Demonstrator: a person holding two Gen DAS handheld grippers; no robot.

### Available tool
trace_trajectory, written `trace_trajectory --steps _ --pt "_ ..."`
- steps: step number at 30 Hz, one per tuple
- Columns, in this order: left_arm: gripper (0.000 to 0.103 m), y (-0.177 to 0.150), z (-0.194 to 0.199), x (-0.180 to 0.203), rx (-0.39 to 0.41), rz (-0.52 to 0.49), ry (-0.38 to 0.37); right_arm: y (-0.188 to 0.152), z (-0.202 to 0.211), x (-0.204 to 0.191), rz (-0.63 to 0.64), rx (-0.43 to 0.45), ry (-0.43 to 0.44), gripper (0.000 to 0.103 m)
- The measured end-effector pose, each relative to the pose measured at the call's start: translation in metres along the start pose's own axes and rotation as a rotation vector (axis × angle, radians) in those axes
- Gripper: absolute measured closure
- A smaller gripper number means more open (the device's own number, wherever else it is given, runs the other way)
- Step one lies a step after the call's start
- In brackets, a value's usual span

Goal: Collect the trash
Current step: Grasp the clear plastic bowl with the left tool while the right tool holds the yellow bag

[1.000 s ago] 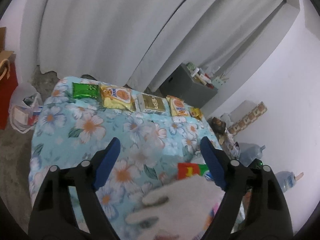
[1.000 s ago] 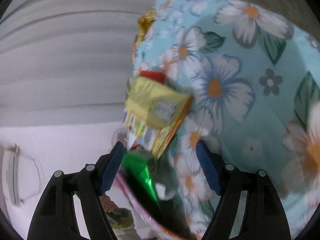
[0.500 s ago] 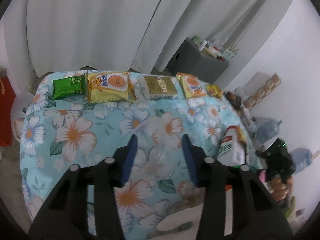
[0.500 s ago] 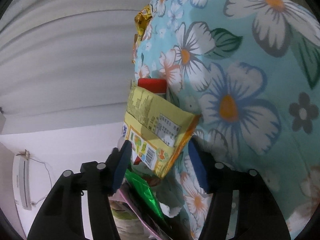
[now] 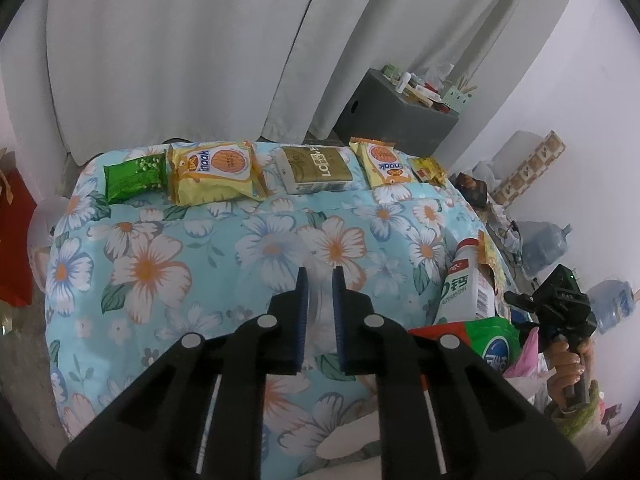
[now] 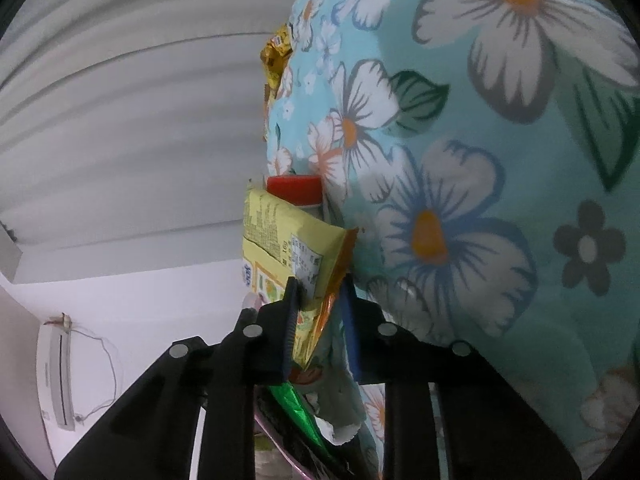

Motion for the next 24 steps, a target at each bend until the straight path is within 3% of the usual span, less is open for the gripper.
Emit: trace_trajectory --steps 4,24 --pt "0.099 0.000 0.004 0.000 0.011 0.009 -0.005 0.000 0.013 -0.002 0.010 0.012 0.027 0.088" --pt "0.099 0.002 0.054 0.021 0.111 -0.014 -0.030 -0.009 0.074 -0.040 0.094 0.084 0.106 0.090"
Point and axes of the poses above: each gripper's, at about its wrist camera, not at the fingertips, and z roughly against the way its jaws point, x to its right, y to its top, the point moved 8 cm from there along -z, roughly the way its jaws point, and after that the axes turned 6 degrees about -z, right-handed, at the moved point
